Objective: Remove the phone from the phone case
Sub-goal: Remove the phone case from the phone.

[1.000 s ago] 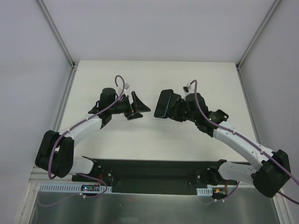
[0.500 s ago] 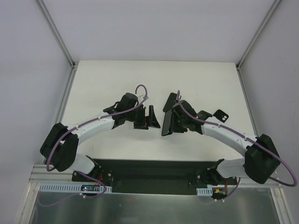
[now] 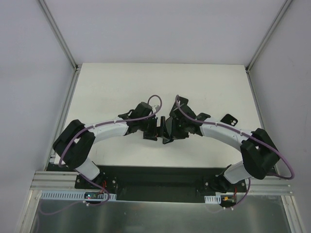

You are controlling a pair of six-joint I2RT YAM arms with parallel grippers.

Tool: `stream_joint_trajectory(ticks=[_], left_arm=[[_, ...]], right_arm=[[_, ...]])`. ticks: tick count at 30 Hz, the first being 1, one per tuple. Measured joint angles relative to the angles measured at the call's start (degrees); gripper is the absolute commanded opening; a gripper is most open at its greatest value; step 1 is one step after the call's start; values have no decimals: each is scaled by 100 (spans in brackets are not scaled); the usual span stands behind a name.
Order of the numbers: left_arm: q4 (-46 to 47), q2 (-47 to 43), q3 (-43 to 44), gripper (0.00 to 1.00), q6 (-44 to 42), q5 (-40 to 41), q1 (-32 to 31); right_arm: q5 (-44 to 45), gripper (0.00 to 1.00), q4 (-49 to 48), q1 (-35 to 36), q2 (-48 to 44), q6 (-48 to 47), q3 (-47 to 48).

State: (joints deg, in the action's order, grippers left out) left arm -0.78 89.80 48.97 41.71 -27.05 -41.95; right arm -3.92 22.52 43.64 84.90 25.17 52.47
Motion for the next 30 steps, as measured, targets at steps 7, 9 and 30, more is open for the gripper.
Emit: stream_joint_trajectory(ticks=[7,9,30], left_arm=[[321,278,0,77,251,199,0],[326,299,0,76,334,264,0],[-306,378,612,68,249,1281,-199]], right_arm=[[-111,2,-142,11,63,68,0],[-114,1,-168,11,109,74,0],[149,1,192,153,144,-63,208]])
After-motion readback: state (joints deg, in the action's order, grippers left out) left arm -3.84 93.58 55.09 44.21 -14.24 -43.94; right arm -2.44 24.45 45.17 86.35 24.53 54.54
